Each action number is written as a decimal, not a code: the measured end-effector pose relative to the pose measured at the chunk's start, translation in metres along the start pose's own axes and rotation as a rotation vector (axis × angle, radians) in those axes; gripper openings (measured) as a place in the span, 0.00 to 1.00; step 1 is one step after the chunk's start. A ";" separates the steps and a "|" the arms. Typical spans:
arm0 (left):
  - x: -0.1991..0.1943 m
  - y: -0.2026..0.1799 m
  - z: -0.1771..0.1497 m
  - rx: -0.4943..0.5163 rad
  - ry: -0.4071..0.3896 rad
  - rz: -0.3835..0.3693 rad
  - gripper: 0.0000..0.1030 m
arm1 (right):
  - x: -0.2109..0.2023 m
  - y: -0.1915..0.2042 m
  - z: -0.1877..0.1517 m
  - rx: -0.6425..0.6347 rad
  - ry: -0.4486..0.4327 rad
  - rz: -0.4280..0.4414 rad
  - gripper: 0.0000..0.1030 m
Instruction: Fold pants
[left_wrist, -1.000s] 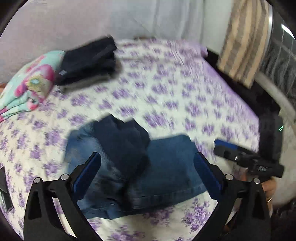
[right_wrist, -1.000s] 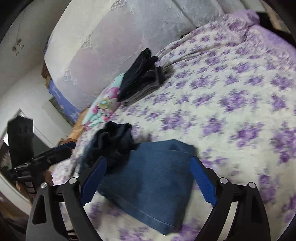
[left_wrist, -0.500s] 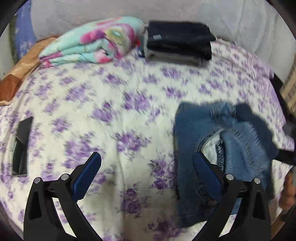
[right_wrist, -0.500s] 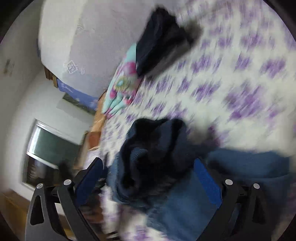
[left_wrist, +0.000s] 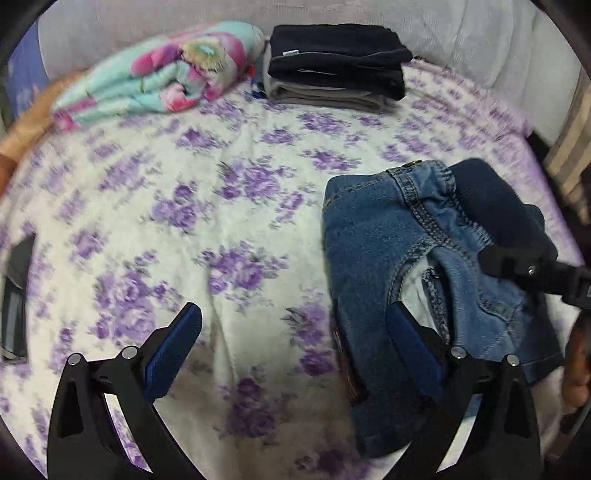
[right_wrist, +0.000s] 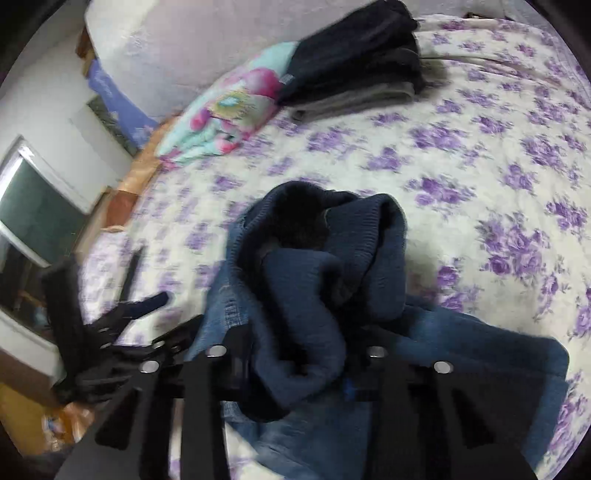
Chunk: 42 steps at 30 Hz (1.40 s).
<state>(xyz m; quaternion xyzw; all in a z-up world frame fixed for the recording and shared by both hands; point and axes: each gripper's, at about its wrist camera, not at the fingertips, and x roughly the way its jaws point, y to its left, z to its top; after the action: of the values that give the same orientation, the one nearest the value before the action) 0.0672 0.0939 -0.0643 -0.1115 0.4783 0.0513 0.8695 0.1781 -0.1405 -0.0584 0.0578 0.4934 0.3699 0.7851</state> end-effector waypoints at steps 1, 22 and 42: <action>-0.005 0.003 0.001 -0.018 -0.002 -0.013 0.95 | -0.010 0.004 0.002 -0.021 -0.025 0.002 0.32; 0.046 -0.122 0.005 0.192 0.132 -0.142 0.96 | -0.129 -0.125 -0.097 0.240 -0.127 -0.053 0.62; 0.052 -0.104 0.049 0.074 0.144 -0.172 0.96 | -0.079 -0.133 -0.044 0.041 -0.187 -0.156 0.78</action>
<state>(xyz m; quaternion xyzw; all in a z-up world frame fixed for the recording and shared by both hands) 0.1554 0.0037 -0.0681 -0.1235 0.5299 -0.0493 0.8376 0.1928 -0.2985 -0.0836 0.0695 0.4287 0.2906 0.8526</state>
